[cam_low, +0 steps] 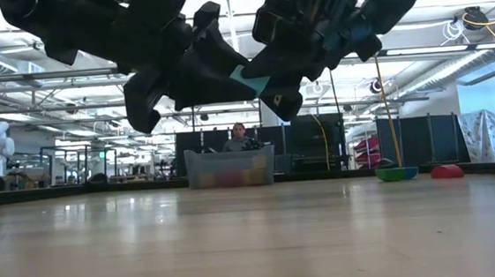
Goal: Sort blocks by size
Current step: Put the light blue half circle block into the white bin
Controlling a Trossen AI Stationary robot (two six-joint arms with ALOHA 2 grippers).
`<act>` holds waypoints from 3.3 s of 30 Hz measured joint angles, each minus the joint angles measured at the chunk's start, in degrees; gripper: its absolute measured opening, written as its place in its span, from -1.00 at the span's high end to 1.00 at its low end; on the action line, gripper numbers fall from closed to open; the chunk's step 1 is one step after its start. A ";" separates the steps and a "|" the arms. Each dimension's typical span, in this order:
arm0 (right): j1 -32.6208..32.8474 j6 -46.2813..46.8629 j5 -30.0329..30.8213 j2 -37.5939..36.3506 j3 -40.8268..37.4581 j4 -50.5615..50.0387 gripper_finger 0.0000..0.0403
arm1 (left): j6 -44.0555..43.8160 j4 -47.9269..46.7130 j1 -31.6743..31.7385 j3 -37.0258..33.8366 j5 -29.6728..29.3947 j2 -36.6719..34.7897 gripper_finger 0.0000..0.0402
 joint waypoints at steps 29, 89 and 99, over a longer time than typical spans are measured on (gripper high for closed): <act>-5.33 1.45 41.13 -23.54 0.02 -65.21 0.23 | -52.76 -43.70 -8.89 0.04 -10.31 -28.38 0.26; -24.25 13.02 49.80 -23.32 -15.11 -72.63 -0.38 | -117.96 -82.04 -39.47 1.32 17.89 -25.27 0.23; -25.56 15.78 46.68 -23.32 -16.54 -67.88 -0.49 | -123.85 -82.08 -39.47 1.32 23.16 -21.84 0.12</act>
